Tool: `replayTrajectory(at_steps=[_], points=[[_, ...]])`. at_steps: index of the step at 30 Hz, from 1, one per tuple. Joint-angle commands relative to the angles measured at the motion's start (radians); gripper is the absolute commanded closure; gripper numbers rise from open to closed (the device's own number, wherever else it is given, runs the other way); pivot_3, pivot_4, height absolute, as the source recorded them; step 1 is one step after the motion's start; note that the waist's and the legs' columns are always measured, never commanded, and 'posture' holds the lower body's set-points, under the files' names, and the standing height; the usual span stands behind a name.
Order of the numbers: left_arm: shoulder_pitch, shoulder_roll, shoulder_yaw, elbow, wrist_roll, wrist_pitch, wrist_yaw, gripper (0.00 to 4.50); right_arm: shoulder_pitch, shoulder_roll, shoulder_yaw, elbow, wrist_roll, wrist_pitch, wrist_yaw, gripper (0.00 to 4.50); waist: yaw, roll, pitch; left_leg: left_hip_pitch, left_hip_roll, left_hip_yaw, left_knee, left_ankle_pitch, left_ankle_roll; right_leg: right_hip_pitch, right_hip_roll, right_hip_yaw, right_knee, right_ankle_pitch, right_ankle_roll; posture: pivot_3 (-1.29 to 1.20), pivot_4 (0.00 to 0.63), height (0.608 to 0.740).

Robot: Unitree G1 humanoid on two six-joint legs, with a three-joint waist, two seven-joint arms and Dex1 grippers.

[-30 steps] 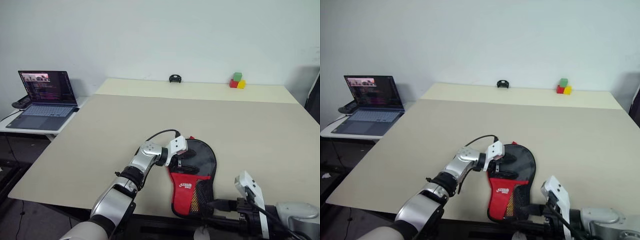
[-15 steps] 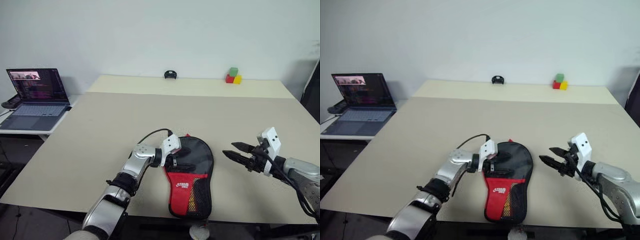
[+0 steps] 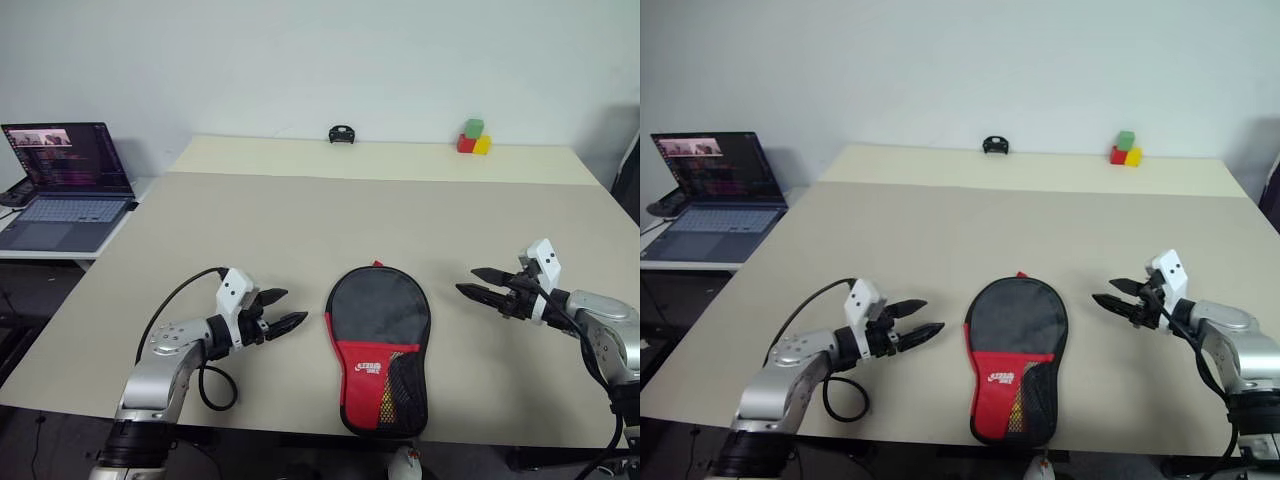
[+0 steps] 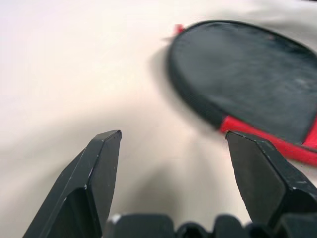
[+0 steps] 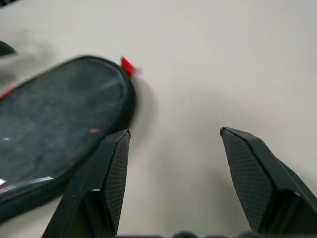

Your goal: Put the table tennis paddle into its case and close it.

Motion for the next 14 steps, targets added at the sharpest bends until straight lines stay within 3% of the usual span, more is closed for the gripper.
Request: replayTrajectory(at_steps=[1, 4, 14], points=[[-0.018, 0.017, 0.018, -0.095, -0.007, 0.027, 0.065, 0.84, -0.070, -0.027, -0.024, 0.112, -0.044, -0.073, 0.048, 1.36, 0.001, 0.000, 0.000, 0.000, 0.000, 0.000, 0.000, 0.000, 0.000, 0.000, 0.000, 0.000, 0.000, 0.000, 0.000, 0.00, 0.150, 0.740], [-0.059, 0.037, 0.000, -0.097, 0.015, 0.028, 0.090, 0.84, -0.133, -0.034, -0.031, 0.201, -0.075, -0.104, 0.053, 1.36, -0.002, 0.000, 0.000, 0.000, 0.000, 0.000, 0.000, 0.000, 0.000, 0.000, 0.000, 0.000, 0.001, 0.000, 0.000, 0.00, 0.150, 0.740], [-0.138, 0.047, -0.045, 0.051, 0.037, -0.058, 0.077, 0.84, -0.082, -0.093, -0.040, 0.094, -0.079, 0.004, 0.073, 1.36, -0.003, 0.000, 0.000, 0.000, 0.000, 0.002, 0.000, 0.001, -0.001, -0.001, 0.000, 0.000, 0.002, 0.000, 0.000, 0.00, 0.150, 0.740]])
